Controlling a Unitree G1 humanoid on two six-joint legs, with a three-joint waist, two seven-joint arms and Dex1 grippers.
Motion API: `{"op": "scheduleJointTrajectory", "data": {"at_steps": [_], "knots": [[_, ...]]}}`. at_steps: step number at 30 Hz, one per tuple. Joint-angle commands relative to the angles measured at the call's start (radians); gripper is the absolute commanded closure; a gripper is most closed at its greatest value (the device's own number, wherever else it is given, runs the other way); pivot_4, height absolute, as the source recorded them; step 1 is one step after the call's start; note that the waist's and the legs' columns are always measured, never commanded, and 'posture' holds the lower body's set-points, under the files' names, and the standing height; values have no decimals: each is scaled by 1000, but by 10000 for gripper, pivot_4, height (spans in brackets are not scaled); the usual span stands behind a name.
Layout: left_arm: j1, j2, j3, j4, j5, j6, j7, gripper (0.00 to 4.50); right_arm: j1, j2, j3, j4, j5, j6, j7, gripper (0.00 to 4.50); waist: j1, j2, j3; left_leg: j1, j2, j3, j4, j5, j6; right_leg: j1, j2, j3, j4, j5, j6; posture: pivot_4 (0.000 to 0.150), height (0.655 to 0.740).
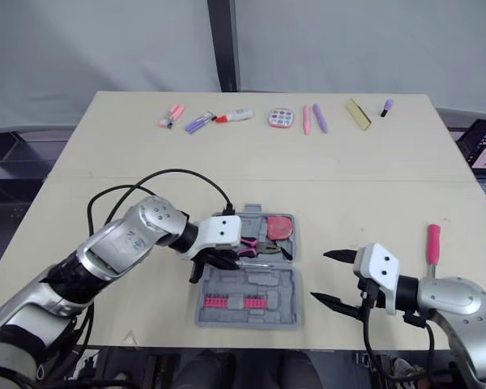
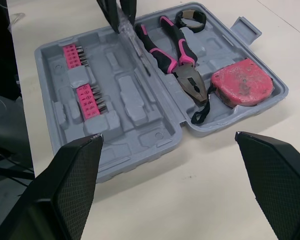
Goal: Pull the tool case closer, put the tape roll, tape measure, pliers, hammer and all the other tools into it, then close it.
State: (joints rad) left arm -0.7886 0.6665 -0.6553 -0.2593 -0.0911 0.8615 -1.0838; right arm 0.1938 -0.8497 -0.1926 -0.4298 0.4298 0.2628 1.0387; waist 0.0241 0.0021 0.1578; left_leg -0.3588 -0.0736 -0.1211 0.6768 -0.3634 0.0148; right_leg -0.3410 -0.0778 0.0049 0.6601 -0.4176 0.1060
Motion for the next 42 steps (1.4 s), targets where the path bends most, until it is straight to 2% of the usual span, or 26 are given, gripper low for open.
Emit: {"op": "scheduleJointTrajectory", "data": {"at_steps": [1,17,42], "knots": [[-33,-16,-25,3,27,4,-10,44611,5,2,-25,-36,10,-13,-6,0,1,0,0,0,0,0,0,0,0,0,0,0,0,0,0,1500,7400],[-63,-92,-90,61,114,27,11,44611,28,3,-28,-53,7,-9,-21,0,1,0,0,-2,-1,-1,4,-1,2,0,0,0,1,0,0,1500,7400],[-56,-148,-104,100,146,10,16,44611,68,-2,-53,-74,9,-4,-30,0,2,0,0,-3,-1,-2,5,-2,3,0,0,0,2,0,0,1500,7400]]}}
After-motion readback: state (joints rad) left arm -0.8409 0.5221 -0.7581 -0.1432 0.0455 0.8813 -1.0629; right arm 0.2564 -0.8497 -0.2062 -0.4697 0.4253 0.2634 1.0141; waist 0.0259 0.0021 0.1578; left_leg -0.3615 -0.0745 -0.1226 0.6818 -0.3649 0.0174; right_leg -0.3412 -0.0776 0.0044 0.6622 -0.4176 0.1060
